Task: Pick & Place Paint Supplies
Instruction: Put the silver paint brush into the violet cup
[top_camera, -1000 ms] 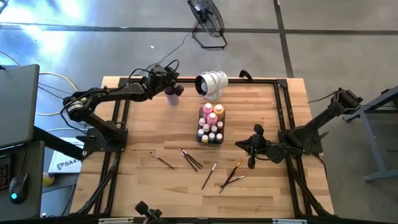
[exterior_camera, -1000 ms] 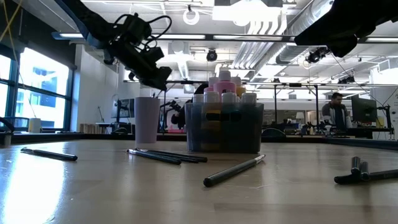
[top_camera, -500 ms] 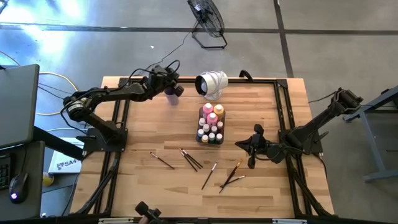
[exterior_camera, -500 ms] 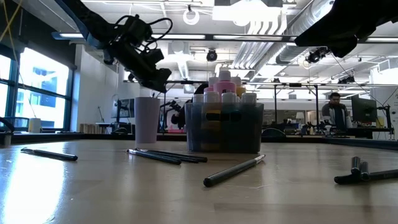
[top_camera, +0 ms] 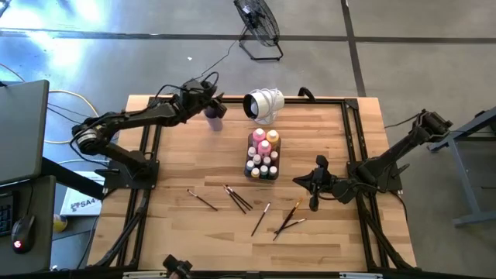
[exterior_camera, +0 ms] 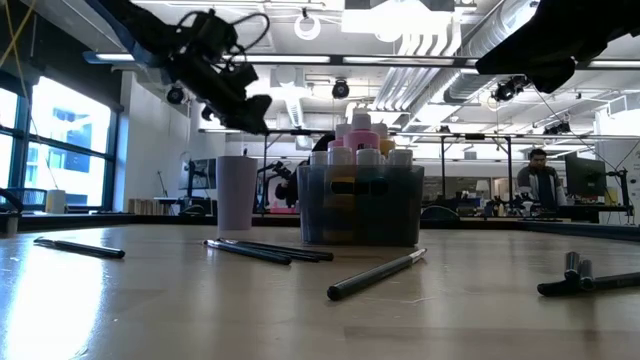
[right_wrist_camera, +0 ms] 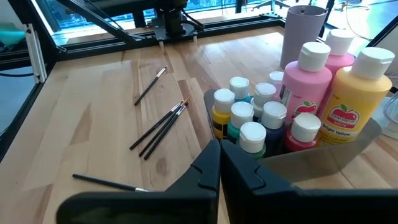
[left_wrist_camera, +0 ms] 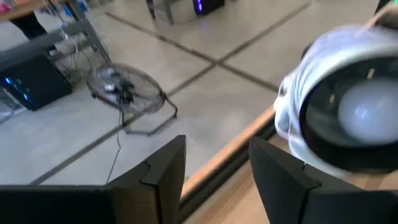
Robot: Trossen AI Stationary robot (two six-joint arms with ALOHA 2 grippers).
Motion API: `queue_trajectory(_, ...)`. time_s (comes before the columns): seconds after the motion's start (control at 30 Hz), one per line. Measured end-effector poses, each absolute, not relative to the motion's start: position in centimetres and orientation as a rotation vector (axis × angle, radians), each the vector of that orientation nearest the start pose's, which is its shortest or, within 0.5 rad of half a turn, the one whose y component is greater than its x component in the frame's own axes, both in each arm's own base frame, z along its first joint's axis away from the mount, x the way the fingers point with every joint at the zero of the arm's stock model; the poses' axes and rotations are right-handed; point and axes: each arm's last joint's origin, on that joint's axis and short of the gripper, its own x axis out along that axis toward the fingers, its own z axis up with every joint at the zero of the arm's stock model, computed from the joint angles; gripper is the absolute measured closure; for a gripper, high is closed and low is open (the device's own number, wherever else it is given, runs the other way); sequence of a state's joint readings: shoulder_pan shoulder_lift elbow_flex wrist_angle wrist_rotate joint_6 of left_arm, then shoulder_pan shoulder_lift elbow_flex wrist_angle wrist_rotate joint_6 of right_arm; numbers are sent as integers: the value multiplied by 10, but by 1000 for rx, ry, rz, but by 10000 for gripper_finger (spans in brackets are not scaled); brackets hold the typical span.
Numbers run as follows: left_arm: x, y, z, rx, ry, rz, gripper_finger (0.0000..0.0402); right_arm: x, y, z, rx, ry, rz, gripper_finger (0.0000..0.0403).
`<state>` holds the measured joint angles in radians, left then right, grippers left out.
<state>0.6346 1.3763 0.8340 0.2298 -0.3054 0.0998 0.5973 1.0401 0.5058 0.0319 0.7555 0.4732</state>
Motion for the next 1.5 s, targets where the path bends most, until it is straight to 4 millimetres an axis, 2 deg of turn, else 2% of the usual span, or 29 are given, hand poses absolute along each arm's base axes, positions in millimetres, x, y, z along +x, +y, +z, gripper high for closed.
queue_trajectory(0.23,222,161,292,53,276,850,250,181,99,215,151,344,-242,401)
queue_trajectory(0.43,205,132,302,37,360,734,288,181,99,215,151,344,-241,401)
queue_trajectory(0.67,193,99,297,-25,521,533,349,181,99,215,151,344,-242,401)
queue_trajectory(0.87,194,73,288,-80,631,388,396,181,99,215,162,342,-244,401)
queue_trajectory(1.13,196,29,277,-61,778,199,396,181,99,215,172,340,-245,401)
queue_trajectory(1.3,190,0,269,1,888,59,396,181,99,215,172,341,-245,401)
queue_trajectory(1.5,185,-26,263,61,964,-80,396,181,99,215,197,338,-250,400)
